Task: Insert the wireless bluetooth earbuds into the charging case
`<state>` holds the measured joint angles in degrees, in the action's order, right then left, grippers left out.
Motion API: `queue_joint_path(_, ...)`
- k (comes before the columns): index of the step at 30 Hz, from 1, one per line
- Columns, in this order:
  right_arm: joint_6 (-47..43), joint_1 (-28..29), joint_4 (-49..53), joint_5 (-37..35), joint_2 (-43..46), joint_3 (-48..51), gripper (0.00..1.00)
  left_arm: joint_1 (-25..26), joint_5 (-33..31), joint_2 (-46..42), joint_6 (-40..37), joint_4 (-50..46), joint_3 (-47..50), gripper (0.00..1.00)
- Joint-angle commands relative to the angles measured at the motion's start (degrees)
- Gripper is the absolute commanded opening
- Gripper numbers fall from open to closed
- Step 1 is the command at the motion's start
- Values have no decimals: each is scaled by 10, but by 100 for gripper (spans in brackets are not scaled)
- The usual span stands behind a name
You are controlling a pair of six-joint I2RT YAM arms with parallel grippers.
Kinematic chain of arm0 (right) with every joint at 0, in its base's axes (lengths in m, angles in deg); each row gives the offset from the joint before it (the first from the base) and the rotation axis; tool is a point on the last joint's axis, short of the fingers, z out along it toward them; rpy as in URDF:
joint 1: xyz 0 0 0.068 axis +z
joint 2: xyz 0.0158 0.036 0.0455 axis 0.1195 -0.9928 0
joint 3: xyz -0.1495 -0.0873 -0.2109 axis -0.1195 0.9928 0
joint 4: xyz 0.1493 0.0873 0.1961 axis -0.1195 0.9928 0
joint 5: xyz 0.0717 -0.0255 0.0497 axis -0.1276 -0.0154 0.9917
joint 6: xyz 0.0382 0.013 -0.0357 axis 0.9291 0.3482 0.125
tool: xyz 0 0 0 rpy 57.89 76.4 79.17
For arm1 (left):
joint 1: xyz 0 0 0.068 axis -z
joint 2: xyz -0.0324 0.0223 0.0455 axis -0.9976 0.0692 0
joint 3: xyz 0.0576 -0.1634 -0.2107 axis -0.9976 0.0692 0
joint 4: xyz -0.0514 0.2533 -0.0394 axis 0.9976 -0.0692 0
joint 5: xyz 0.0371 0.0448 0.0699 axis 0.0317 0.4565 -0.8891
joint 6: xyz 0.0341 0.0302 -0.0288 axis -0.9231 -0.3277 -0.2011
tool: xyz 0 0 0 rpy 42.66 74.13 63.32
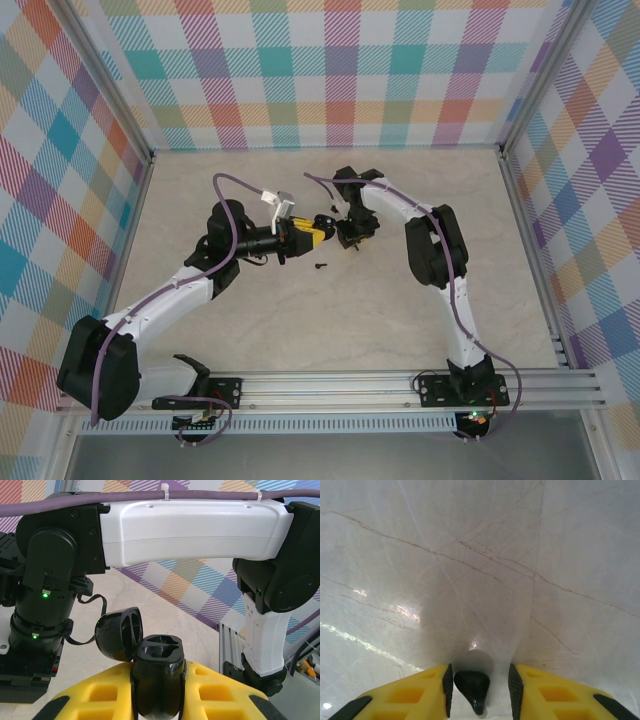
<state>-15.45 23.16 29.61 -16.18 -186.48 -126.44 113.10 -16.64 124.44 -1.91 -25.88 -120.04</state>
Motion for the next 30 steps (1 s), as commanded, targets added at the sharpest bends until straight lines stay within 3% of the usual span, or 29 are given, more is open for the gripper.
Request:
queue_joint_path(1, 11, 3, 21, -12, -5, -7, 41, -7, 1, -15, -7, 7, -1, 4)
queue_joint_path(20, 7, 26, 31, -45, -24, -1, 39, -7, 0, -9, -7, 8, -4, 4)
queue_joint_path(30, 24, 30, 30, -55, -31, 2, 31, -7, 0, -10, -6, 8, -2, 4)
